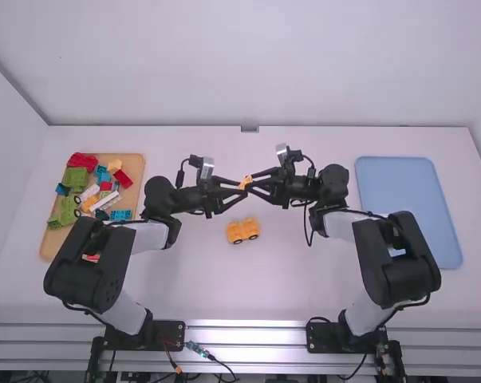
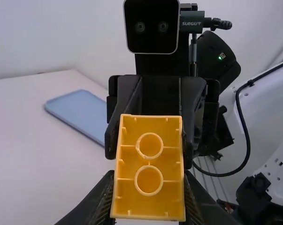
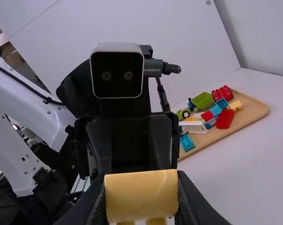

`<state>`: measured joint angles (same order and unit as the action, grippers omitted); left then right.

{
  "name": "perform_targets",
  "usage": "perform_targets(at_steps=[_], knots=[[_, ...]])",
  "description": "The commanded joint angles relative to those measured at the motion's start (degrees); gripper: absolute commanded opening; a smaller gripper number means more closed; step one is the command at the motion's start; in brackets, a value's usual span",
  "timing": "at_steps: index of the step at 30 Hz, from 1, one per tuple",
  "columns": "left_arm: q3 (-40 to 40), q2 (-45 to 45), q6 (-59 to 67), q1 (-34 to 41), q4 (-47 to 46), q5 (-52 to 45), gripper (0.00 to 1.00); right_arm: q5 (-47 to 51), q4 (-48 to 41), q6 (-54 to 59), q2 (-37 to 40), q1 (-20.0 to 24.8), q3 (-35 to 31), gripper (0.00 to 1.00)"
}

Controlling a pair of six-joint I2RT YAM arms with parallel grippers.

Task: Assemble lego blocks to make yellow taxi

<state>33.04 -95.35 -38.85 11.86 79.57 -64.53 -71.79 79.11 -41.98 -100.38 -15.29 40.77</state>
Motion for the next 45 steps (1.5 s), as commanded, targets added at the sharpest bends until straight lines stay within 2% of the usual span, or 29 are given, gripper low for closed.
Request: perform_targets(at_steps=[1, 7, 8, 10, 13, 15, 17, 18, 21, 25, 29, 31, 33, 35, 38, 41, 45], knots=[[0.4, -0.5, -0.2, -0.2, -0.3, 2.2, 0.02, -1.5, 0.9, 0.6, -0.4, -0.4, 1.3, 0.22], [0.4, -0.5, -0.1, -0.2, -0.3, 2.2, 0.02, -1.6, 0.9, 0.5, -0.4, -0.9, 1.3, 0.19], [0.4, -0.5, 0.2, -0.2, -0.3, 2.2, 0.05, -1.4, 0.9, 0.4, -0.4, -0.8, 1.3, 0.19], [0.4, -0.5, 1.3, -0.2, -0.5, 2.1, 0.18, -1.4, 0.9, 0.5, -0.4, -0.6, 1.3, 0.19], [0.4, -0.5, 3.1, -0.2, -2.4, 2.6, 0.73, -1.4, 0.8, 0.4, -0.4, -0.4, 1.3, 0.16], [0.4, -0.5, 3.8, -0.2, -2.9, 2.6, 0.85, -1.4, 0.9, 0.2, -0.4, -0.5, 1.4, 0.16], [0.4, -0.5, 3.8, -0.2, -2.9, 2.6, 0.85, -1.4, 0.9, 0.2, -0.4, -0.5, 1.4, 0.16], [0.4, -0.5, 5.3, -0.3, -4.5, 2.6, 0.99, -1.4, -3.2, 0.8, -0.4, 0.3, 3.2, 0.12], [0.8, -0.5, 6.5, -1.0, -6.5, 2.4, 0.99, -1.3, -11.4, 4.9, -0.4, 0.3, 5.8, 0.09], [3.0, -0.3, 12.2, -2.4, -17.1, 1.9, 0.99, 2.3, -27.1, 13.0, -0.4, 0.4, 10.7, 0.08], [7.9, 0.0, 22.2, -5.2, -36.9, 0.7, 0.99, 9.3, -50.8, 23.4, -0.4, 1.0, 18.1, 0.08], [11.8, 0.1, 29.8, -6.6, -51.1, 2.1, 0.99, 15.7, -68.3, 30.9, -0.4, 0.8, 24.0, 0.06], [15.9, 0.2, 37.7, -7.2, -65.0, 7.5, 0.99, 24.8, -84.2, 36.7, -0.4, -0.2, 30.0, 0.04], [19.0, 0.4, 42.0, -7.1, -74.0, 13.9, 0.99, 33.2, -94.2, 39.7, -0.4, -1.2, 34.3, 0.03], [24.1, 0.5, 46.3, -6.0, -86.5, 27.2, 0.99, 46.0, -104.6, 41.7, -0.4, -3.5, 38.9, 0.04], [28.0, 0.6, 47.2, -5.0, -94.1, 39.1, 0.99, 55.3, -109.4, 41.1, -0.4, -5.6, 41.0, 0.03], [30.4, 1.5, 46.8, -5.1, -98.9, 44.9, 0.99, 62.4, -112.9, 39.6, -0.4, -7.4, 41.9, 0.02]])
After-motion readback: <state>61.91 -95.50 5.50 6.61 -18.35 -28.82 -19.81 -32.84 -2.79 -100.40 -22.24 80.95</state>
